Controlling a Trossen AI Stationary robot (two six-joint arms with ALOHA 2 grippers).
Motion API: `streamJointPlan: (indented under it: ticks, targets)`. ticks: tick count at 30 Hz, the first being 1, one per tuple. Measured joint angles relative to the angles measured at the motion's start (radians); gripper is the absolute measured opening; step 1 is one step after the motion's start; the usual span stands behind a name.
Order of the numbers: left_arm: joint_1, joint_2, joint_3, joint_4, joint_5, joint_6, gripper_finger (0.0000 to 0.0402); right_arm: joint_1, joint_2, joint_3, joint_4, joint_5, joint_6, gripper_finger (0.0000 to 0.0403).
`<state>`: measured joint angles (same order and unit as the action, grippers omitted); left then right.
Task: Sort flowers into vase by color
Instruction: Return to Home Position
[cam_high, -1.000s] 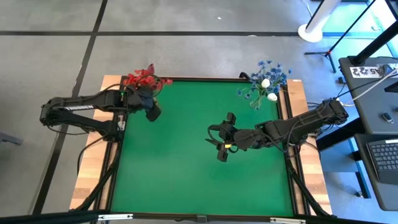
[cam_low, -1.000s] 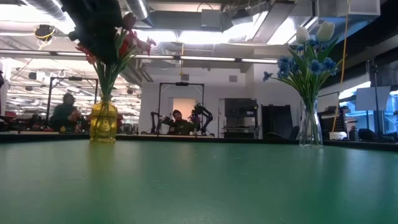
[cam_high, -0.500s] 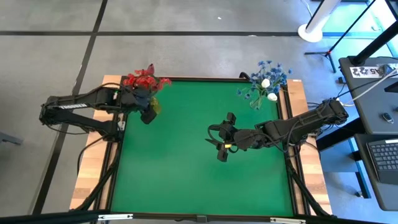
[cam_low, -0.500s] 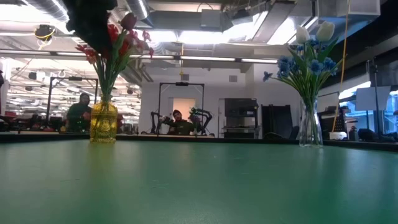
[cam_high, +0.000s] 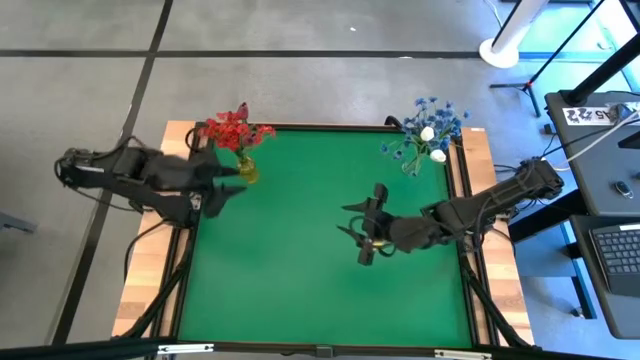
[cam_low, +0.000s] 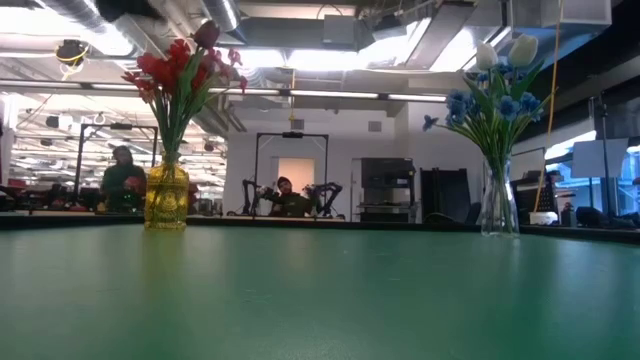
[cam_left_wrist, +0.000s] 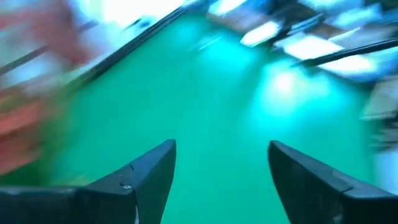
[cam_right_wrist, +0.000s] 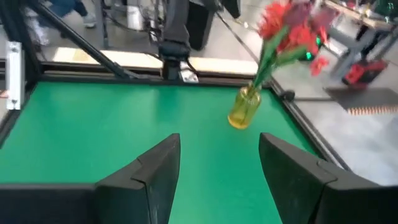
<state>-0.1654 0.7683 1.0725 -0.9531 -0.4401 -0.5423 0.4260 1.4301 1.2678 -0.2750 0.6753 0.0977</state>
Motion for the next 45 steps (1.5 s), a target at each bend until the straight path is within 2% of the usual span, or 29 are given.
streamJointPlan:
  ticks: [3, 7, 10, 14, 18, 21, 24, 27, 29, 32, 33, 36, 40, 42, 45]
  targets:
    - [-0.135, -0.062, -0.115, 0.283, 0.002, 0.081, 0.0235, 0.001, -0.017, 0.000, 0.017, -0.025, -0.051, 0.0216]
    - [-0.271, -0.085, -0.271, 0.616, -0.010, 0.191, 0.0205, -0.023, -0.056, -0.036, 0.105, -0.182, -0.145, 0.0216]
    - [-0.338, -0.076, -0.371, 0.761, -0.033, 0.249, 0.0183, -0.053, -0.123, -0.111, 0.200, -0.294, -0.181, 0.0216]
    - [-0.400, -0.071, -0.467, 0.912, -0.088, 0.307, 0.0150, -0.110, -0.266, -0.265, 0.318, -0.306, -0.182, 0.0216]
    - [-0.437, -0.098, -0.559, 1.068, -0.126, 0.372, 0.0116, -0.155, -0.419, -0.471, 0.553, -0.357, -0.205, 0.0216]
    - [-0.410, -0.101, -0.641, 1.211, -0.109, 0.419, 0.0086, -0.198, -0.491, -0.603, 0.767, -0.449, -0.208, 0.0212]
    - [-0.330, -0.088, -0.693, 1.268, -0.019, 0.392, 0.0049, -0.233, -0.515, -0.678, 0.845, -0.531, -0.202, 0.0189]
    - [-0.237, -0.067, -0.727, 1.339, 0.079, 0.353, 0.0011, -0.258, -0.517, -0.710, 0.838, -0.569, -0.177, 0.0141]
    - [-0.179, -0.043, -0.737, 1.396, 0.130, 0.338, 0.0005, -0.266, -0.516, -0.713, 0.813, -0.581, -0.179, 0.0098]
    - [-0.105, -0.015, -0.740, 1.413, 0.197, 0.336, 0.0003, -0.264, -0.533, -0.715, 0.733, -0.534, -0.213, 0.0026]
    - [-0.088, -0.014, -0.739, 1.408, 0.209, 0.337, 0.0002, -0.264, -0.559, -0.717, 0.696, -0.526, -0.224, 0.0014]
    - [-0.057, -0.048, -0.739, 1.379, 0.221, 0.363, 0.0002, -0.264, -0.661, -0.713, 0.595, -0.504, -0.228, 0.0018]
    - [-0.025, -0.177, -0.738, 1.329, 0.223, 0.422, 0.0001, -0.264, -0.841, -0.716, 0.414, -0.498, -0.208, 0.0014]
    - [0.000, -0.233, -0.744, 1.315, 0.228, 0.436, 0.0001, -0.264, -0.926, -0.718, 0.382, -0.503, -0.208, 0.0005]
    - [0.051, -0.265, -0.752, 1.318, 0.297, 0.428, 0.0001, -0.264, -1.015, -0.763, 0.395, -0.544, -0.227, 0.0006]
